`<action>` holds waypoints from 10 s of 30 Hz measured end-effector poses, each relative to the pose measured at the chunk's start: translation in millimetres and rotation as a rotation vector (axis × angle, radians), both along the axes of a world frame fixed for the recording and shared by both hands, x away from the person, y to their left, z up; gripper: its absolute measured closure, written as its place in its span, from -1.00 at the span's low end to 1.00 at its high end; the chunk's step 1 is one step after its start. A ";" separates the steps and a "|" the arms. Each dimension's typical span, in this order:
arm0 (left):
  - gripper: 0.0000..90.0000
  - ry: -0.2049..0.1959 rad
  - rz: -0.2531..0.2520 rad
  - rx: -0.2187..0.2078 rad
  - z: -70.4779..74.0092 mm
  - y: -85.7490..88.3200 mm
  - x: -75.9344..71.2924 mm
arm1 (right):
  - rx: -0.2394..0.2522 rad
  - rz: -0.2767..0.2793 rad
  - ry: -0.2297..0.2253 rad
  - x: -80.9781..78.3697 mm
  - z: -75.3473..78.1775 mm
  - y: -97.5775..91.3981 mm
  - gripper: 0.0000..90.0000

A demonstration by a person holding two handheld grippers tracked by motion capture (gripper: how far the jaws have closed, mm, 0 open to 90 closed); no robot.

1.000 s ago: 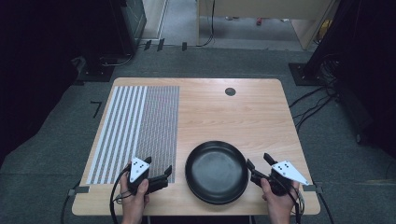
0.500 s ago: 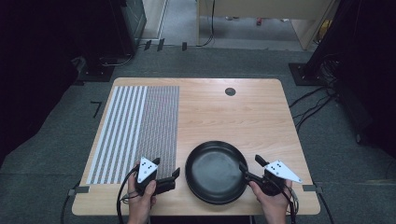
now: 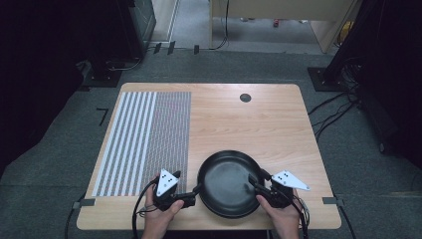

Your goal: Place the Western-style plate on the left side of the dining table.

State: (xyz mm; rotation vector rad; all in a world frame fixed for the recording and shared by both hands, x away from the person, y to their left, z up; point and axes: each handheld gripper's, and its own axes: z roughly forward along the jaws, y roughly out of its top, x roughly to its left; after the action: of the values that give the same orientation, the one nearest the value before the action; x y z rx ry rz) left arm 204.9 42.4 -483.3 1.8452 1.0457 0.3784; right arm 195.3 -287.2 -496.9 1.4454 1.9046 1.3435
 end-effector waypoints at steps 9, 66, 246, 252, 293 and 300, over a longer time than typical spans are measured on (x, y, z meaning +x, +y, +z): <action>-0.51 0.043 -0.003 0.047 -9.5 -11.6 0.5 | 0.061 0.009 0.079 2.1 -7.4 3.3 0.58; 0.39 0.359 -0.080 -0.243 -9.8 11.1 18.9 | 0.219 -0.109 0.160 7.2 -11.2 -0.9 0.86; 0.64 0.552 0.431 -0.389 -18.7 221.7 171.0 | 0.310 -0.005 0.384 266.7 -11.7 236.2 0.78; 0.61 0.576 0.427 -0.388 -27.3 220.2 175.3 | 0.288 -0.017 0.366 267.5 -11.8 237.1 0.78; -0.70 0.158 0.450 0.076 19.2 149.0 127.5 | -0.039 0.042 0.107 216.9 45.9 159.3 -0.26; -0.70 0.098 0.419 0.074 29.9 139.1 109.6 | -0.073 0.043 0.088 201.4 52.3 136.9 -0.42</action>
State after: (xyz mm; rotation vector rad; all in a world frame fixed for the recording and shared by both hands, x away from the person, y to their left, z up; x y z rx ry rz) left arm 314.6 181.5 -453.5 1.7160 1.5084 0.5832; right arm 396.6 -150.3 -444.6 1.4581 2.0296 1.2336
